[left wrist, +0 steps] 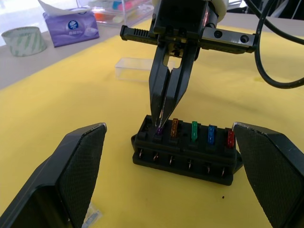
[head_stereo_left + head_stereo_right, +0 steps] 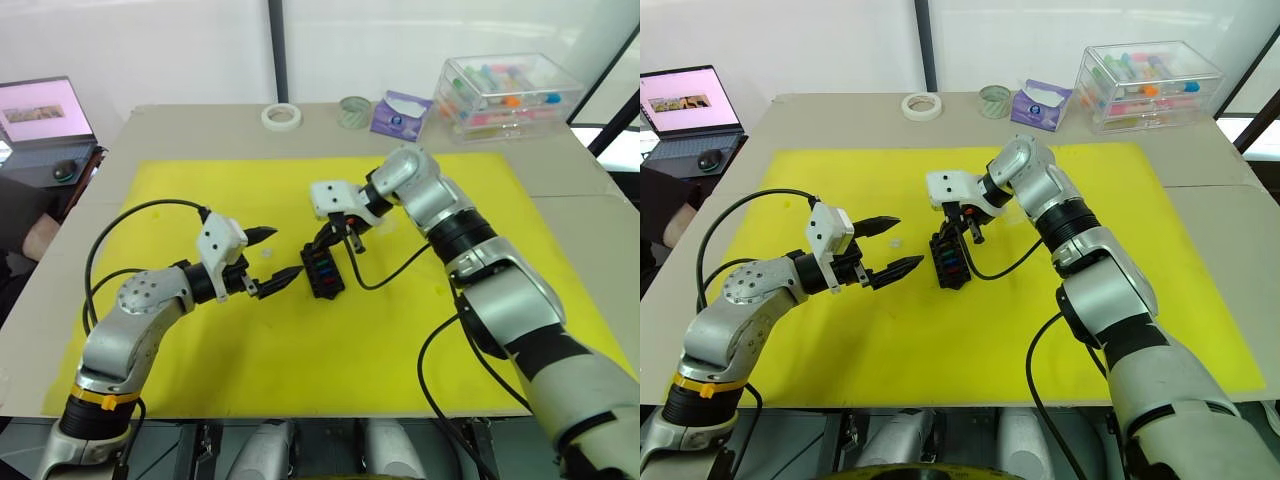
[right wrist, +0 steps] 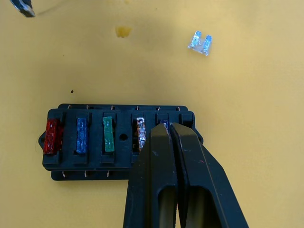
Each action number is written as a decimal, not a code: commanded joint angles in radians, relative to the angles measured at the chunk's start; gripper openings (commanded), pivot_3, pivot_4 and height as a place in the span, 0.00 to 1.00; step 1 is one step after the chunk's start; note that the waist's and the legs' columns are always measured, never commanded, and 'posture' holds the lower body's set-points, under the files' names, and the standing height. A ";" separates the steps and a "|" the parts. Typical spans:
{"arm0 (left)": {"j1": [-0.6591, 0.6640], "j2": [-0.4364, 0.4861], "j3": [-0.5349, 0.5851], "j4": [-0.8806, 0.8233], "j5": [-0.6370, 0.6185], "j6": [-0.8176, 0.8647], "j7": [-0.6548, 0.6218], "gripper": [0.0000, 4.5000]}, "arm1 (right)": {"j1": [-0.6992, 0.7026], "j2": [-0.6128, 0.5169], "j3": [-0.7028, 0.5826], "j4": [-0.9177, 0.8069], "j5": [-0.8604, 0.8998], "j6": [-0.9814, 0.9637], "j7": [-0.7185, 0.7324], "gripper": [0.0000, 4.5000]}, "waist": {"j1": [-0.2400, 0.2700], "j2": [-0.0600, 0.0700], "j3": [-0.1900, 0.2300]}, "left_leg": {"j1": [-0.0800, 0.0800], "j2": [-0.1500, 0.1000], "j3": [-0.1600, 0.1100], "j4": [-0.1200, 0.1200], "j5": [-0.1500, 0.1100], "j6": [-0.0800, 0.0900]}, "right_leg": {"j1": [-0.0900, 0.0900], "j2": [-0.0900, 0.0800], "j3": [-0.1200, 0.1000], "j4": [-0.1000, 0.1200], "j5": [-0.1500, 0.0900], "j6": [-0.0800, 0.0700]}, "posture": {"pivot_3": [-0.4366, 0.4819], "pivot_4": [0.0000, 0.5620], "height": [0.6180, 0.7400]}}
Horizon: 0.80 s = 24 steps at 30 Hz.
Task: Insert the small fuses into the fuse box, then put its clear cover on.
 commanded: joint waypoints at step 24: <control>-0.044 0.298 0.215 0.221 -0.090 -0.086 -0.355 1.00 | 0.403 -0.333 -0.461 -0.830 0.316 0.356 -0.228 0.69 | 0.003 0.001 0.001 | -0.002 0.000 0.000 -0.001 0.000 0.000 | -0.003 -0.001 0.000 0.000 0.000 0.000 | 0.48 0.27 1.00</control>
